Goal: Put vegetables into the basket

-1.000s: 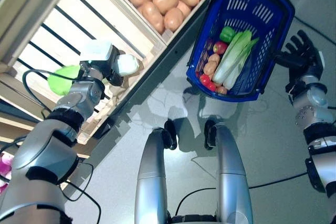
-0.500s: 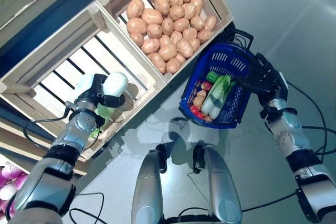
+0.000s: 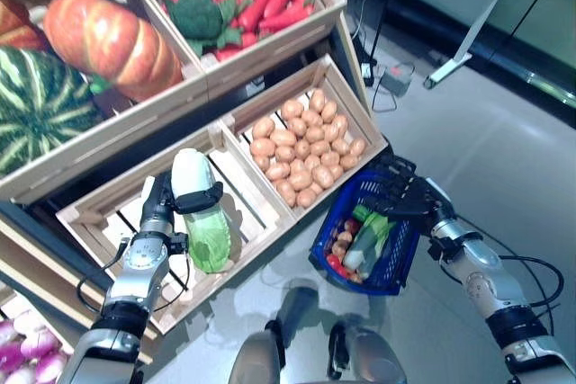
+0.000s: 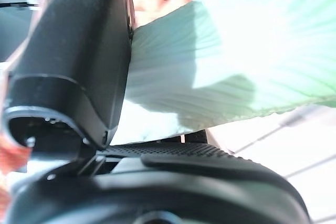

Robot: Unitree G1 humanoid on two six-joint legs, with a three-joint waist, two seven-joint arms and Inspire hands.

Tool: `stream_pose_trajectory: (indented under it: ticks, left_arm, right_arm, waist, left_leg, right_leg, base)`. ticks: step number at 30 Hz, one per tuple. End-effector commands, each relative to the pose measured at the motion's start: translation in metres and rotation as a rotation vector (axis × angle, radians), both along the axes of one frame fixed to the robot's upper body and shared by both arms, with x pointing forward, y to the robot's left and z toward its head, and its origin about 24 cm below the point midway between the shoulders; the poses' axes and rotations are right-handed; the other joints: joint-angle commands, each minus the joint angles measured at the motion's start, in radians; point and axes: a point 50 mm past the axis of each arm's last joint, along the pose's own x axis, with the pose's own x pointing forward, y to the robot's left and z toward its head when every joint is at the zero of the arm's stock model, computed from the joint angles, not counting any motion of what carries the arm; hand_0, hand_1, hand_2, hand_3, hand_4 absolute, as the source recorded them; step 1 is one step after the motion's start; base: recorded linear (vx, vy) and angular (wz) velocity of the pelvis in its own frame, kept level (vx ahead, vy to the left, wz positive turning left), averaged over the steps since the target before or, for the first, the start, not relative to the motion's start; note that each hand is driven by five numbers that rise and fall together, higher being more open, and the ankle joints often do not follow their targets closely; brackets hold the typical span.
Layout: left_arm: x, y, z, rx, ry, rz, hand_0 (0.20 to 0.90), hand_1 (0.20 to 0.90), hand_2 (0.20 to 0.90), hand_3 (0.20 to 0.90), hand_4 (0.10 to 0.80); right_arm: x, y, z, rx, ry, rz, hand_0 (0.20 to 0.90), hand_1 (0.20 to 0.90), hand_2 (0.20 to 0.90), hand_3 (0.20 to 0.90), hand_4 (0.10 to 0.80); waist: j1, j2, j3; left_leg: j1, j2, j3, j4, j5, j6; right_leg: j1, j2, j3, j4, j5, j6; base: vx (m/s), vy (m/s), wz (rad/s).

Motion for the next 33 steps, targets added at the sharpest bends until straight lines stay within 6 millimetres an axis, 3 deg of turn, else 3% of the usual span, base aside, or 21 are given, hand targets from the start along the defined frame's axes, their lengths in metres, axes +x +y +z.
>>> stream_pose_trajectory:
  ticks: [1,10,17,18,33]
  left_arm:
    - [0.016,0.001,0.058,0.015,-0.296,-0.020,0.300,0.300,0.300,0.300,0.400]
    - [0.024,-0.010,0.091,-0.101,-0.427,-0.127,0.300,0.300,0.300,0.300,0.400]
    - [0.029,-0.037,0.103,-0.118,-0.471,-0.246,0.300,0.300,0.300,0.300,0.400]
    - [0.030,-0.049,0.107,-0.126,-0.481,-0.296,0.300,0.300,0.300,0.300,0.400]
    - [0.037,-0.114,0.099,-0.272,-0.422,-0.549,0.300,0.300,0.300,0.300,0.400]
  right_arm:
    - [0.012,0.014,0.032,0.015,-0.114,0.146,0.900,0.900,0.900,0.900,0.800]
    - [0.008,0.031,0.031,0.038,-0.022,0.298,0.900,0.900,0.900,0.900,0.800]
    - [0.011,0.043,0.039,0.116,-0.026,0.325,0.900,0.900,0.900,0.900,0.800]
    - [0.013,0.050,0.045,0.143,-0.038,0.352,0.900,0.900,0.900,0.900,0.800]
    - [0.028,0.089,0.058,0.196,-0.030,0.347,0.900,0.900,0.900,0.900,0.800]
  waist:
    - [-0.001,0.014,-0.145]
    - [0.002,0.021,-0.192]
    - [0.008,0.019,-0.200]
    - [0.012,0.017,-0.202]
    - [0.019,0.005,-0.213]
  left_leg:
    - [0.078,-0.033,0.015,-0.045,-0.040,0.020]
    - [0.174,-0.036,0.005,-0.235,0.025,0.012]
    - [0.204,-0.035,-0.005,-0.300,0.046,0.009]
    - [0.210,-0.035,-0.007,-0.313,0.048,0.009]
    - [0.225,-0.032,-0.027,-0.316,0.039,0.013]
  right_leg:
    - [0.117,0.012,-0.006,-0.179,0.070,-0.036]
    - [0.197,0.025,-0.012,-0.326,0.137,-0.019]
    - [0.226,0.036,-0.015,-0.387,0.161,-0.016]
    - [0.231,0.040,-0.013,-0.400,0.164,-0.016]
    - [0.254,0.052,-0.007,-0.397,0.153,-0.025]
  base:
    - [0.034,-0.004,0.04]
    - [0.002,0.002,0.05]
    - [-0.013,-0.006,0.08]
    - [0.000,0.000,0.00]
    - [0.000,0.000,0.00]
